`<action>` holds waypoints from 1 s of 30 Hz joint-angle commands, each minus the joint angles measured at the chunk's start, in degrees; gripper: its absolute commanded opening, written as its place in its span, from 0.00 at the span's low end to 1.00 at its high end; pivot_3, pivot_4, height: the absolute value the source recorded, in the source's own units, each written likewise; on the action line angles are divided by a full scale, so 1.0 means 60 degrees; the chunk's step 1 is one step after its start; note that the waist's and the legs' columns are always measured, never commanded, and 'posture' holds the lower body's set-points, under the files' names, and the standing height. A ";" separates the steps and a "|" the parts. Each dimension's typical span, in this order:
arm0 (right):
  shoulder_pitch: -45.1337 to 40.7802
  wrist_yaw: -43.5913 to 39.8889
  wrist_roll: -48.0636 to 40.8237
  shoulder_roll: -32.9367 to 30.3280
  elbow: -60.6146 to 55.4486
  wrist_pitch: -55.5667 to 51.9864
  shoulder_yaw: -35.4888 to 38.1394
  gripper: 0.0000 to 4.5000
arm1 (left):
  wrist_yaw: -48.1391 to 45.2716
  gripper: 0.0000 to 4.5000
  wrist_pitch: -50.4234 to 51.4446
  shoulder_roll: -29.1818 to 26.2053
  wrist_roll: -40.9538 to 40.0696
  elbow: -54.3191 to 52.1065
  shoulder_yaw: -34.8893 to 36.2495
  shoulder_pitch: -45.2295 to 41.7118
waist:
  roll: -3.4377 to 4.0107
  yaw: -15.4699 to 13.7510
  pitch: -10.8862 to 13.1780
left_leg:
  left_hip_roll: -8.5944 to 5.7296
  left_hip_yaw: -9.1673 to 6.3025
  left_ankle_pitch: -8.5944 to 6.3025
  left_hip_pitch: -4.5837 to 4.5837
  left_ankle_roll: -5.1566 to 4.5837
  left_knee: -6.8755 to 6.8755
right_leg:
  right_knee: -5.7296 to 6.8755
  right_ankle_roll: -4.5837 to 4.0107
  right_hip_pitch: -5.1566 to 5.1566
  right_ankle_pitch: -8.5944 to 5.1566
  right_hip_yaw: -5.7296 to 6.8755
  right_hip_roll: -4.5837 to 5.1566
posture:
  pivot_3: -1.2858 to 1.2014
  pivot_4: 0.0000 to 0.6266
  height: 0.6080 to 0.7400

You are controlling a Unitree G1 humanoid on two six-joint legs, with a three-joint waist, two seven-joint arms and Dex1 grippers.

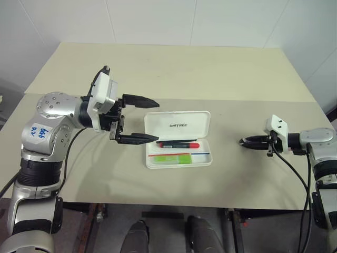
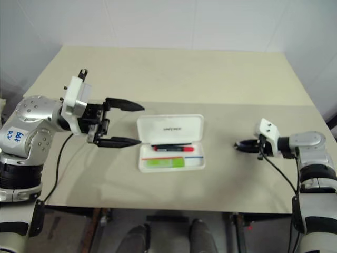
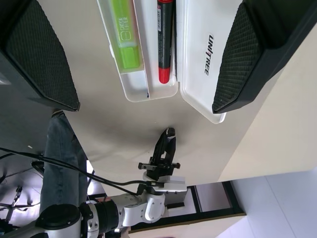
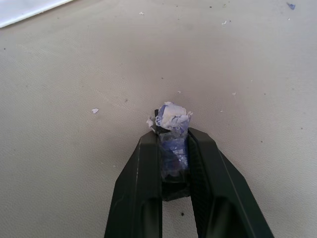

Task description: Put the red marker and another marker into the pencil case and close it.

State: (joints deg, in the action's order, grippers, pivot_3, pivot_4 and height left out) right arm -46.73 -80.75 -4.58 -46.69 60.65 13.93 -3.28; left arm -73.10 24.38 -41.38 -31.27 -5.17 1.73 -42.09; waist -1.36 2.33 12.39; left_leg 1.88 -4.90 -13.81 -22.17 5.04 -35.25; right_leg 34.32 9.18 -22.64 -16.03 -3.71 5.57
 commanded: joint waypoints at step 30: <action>0.3028 0.0812 -0.1767 0.1429 -0.9254 -0.4118 -0.1046 0.08 | 0.0138 1.00 -0.1132 -0.0480 0.0373 -0.0118 0.0354 0.1943 | 0.0011 -0.0094 0.0007 | -0.0001 -0.0006 -0.0007 -0.0007 0.0000 0.0000 | 0.0064 -0.0021 -0.0033 -0.0032 -0.0005 -0.0003 | 0.52 0.24 1.00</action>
State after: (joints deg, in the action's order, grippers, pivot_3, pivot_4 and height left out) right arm -27.70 -76.26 -15.42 -38.32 5.16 -11.84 -9.68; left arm -72.61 17.79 -44.13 -28.55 -3.87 3.38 -30.41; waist -1.30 1.77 12.43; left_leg 1.87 -4.94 -13.85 -22.21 5.04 -35.25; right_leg 34.71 9.05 -22.83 -16.22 -3.74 5.55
